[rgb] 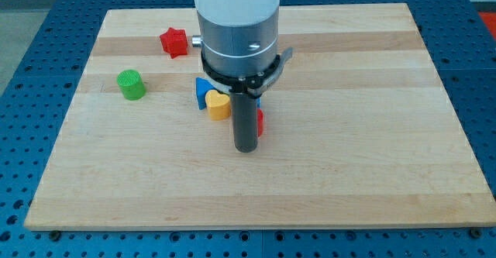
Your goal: Move the yellow heart and red circle into the group of blocks
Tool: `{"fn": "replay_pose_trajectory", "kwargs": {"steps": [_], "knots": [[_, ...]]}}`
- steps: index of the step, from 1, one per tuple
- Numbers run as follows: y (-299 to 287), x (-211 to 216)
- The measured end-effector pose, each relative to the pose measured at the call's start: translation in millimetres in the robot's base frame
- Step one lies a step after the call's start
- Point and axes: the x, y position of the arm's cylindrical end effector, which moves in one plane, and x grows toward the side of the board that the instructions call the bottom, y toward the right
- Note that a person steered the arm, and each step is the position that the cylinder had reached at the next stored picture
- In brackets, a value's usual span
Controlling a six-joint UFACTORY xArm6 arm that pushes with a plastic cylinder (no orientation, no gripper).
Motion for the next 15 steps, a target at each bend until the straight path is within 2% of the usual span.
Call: {"fn": "replay_pose_trajectory", "kwargs": {"steps": [4, 5, 6, 7, 10, 12, 14, 15], "knots": [[1.4, -26.0], [2.3, -9.9], [27.9, 4.2], [53.3, -0.8], [54.0, -47.7], [15.1, -40.7], [27.5, -11.3], [12.5, -10.2]]}}
